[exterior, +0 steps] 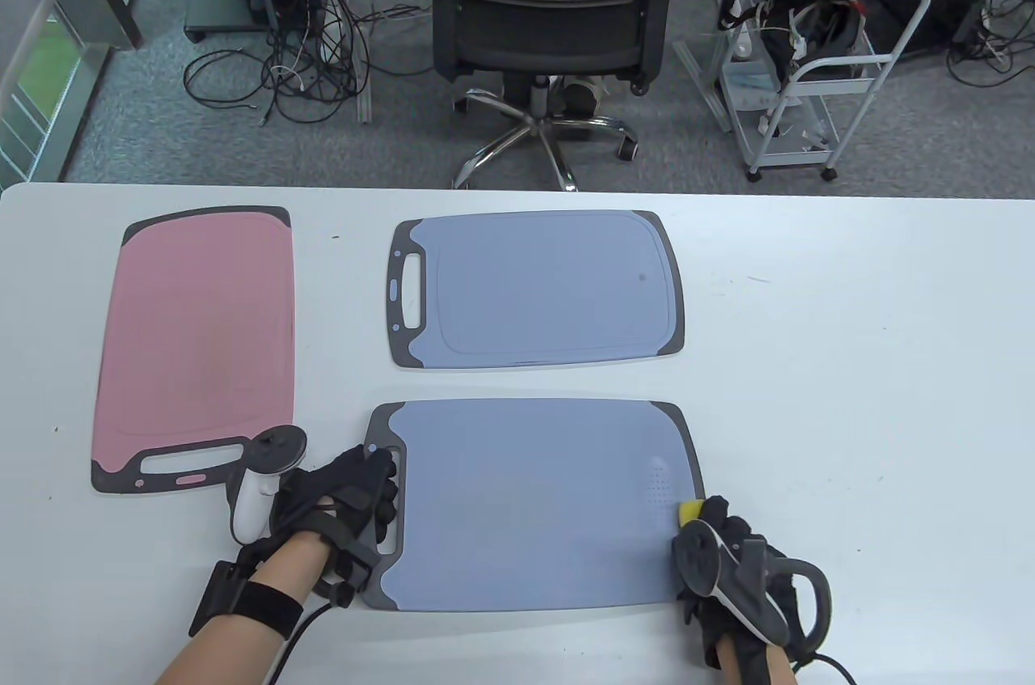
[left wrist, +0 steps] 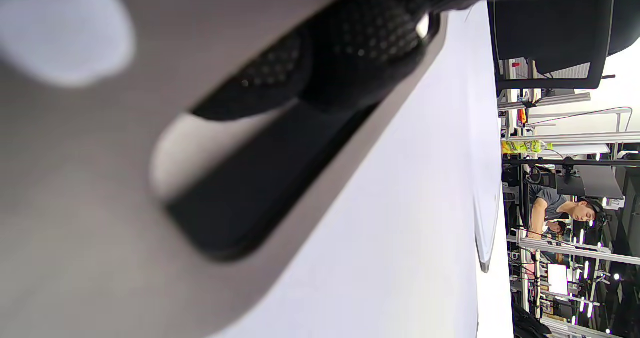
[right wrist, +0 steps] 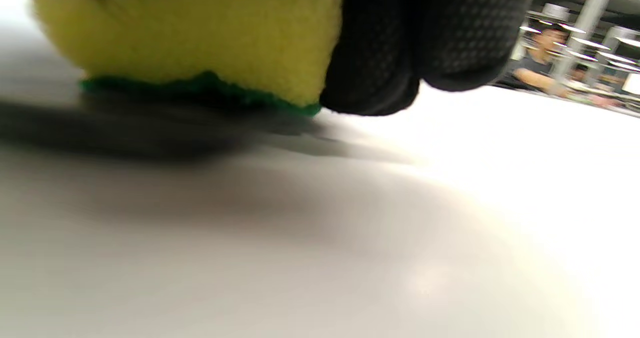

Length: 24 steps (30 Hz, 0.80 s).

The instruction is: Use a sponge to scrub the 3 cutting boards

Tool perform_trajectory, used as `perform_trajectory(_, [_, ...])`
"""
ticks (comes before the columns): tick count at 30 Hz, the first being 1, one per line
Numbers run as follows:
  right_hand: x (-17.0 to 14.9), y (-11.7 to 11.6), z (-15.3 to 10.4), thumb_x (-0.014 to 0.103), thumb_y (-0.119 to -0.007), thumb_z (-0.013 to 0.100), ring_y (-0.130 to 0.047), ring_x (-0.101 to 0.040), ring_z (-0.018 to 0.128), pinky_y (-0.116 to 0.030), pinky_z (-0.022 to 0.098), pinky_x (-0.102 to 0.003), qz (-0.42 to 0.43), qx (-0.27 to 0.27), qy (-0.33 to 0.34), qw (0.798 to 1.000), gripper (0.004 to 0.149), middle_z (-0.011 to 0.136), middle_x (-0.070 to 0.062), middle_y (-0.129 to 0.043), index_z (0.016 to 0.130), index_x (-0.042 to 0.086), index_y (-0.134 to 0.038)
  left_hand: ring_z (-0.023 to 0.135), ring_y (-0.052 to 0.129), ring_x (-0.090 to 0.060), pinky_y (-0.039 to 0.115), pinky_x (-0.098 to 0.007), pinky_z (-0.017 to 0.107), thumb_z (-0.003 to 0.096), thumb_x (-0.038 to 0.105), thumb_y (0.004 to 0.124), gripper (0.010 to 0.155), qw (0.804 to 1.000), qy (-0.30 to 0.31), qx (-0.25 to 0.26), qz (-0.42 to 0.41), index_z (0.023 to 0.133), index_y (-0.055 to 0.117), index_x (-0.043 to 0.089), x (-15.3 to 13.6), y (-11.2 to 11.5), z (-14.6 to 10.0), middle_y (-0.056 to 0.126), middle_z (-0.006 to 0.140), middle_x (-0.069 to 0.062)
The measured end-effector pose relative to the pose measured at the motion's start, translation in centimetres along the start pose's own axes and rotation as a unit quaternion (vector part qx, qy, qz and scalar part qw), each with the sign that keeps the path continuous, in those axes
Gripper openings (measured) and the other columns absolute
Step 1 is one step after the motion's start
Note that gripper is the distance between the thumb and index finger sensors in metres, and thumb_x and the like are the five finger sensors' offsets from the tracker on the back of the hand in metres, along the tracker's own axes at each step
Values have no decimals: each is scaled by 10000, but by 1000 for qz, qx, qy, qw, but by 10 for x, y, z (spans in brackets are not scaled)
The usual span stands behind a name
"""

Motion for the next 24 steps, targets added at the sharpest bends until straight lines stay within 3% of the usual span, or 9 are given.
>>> perform_trajectory(4, [128,23,2,546,-708,485,-907,-212,513,-800,443,-432,39,-42,176,983,700,776,-127,-814,1025,106,-636,389,1068,-9,1005,-273,309,580,531,652,526,1000,0,-2,-1,945,670,153,0,0,0,936,668,54])
perform_trajectory(8, [243,40,-26,572,-683,481,-904,-182,519,-806,453,-408,5,-71,352,933,706,780,-98,-804,1032,136,-614,398,1072,-20,1006,-282,319,577,527,656,527,1000,-1,-10,-6,947,668,152,0,0,0,935,674,48])
perform_trajectory(11, [262,44,-32,578,-685,472,-911,-173,512,-812,448,-404,-6,-77,371,925,699,775,-81,-815,1025,154,-629,401,1073,-22,1006,-284,322,575,526,657,526,1000,-1,-11,-6,946,669,153,0,-1,0,936,675,49])
perform_trajectory(14, [223,38,-19,581,-693,469,-907,-190,529,-804,454,-414,8,-60,316,947,693,800,-75,-802,1039,195,-610,403,1074,-23,1007,-285,324,575,527,658,527,1000,-2,-14,-7,947,669,154,0,0,0,937,676,49])
perform_trajectory(20, [57,9,-12,573,-696,471,-909,-206,528,-802,448,-425,6,-22,114,993,692,802,-86,-805,1042,193,-604,399,1074,-17,1007,-280,318,574,530,658,530,1000,-1,-10,-3,946,670,153,0,-1,0,938,674,51])
perform_trajectory(22, [3,-2,-15,561,-709,474,-911,-217,518,-799,441,-434,23,-13,31,999,691,792,-100,-811,1037,168,-628,397,1073,-17,1007,-278,317,576,531,656,529,1000,0,-8,-1,947,670,154,0,-1,1,938,673,53])
perform_trajectory(24, [-30,-7,-16,552,-714,479,-911,-228,519,-796,440,-442,21,4,-28,999,693,794,-115,-816,1039,152,-625,395,1073,-13,1008,-274,314,576,533,656,529,1000,0,-6,2,946,671,155,0,-1,1,938,672,55])
Point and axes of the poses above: the tracker on the back of each hand, its own x axis roughly to the thumb side, its own z axis roughly from the wrist to the fingertips, y = z × x, the point moved 2 cm from there along z, roughly from the wrist to the fingertips
